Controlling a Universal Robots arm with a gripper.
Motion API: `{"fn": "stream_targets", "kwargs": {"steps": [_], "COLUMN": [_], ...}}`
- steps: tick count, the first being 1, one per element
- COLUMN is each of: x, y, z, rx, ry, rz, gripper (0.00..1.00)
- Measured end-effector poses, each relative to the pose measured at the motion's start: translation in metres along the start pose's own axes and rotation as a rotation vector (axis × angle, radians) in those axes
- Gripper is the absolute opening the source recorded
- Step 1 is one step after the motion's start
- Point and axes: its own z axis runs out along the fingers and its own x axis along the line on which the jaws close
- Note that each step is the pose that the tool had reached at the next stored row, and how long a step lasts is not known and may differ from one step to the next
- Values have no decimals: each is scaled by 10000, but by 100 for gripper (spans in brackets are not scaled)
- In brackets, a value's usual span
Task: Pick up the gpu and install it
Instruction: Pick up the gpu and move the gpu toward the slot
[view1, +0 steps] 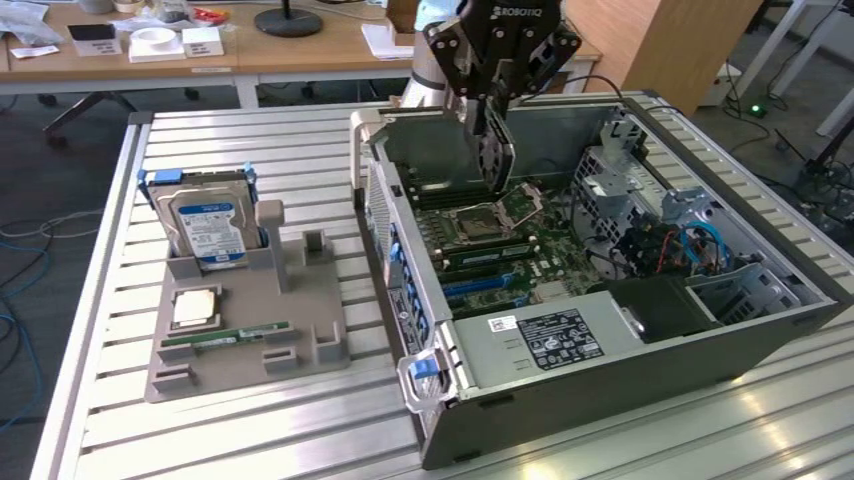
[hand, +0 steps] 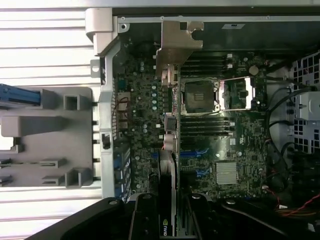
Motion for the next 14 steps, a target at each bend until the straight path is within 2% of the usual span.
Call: {"fn": "stream_targets", "kwargs": {"steps": [14], "x": [-513], "y": [27], "z": [13], "rx": [-5], "ry": [0], "rz": [1], "gripper": [26]}}
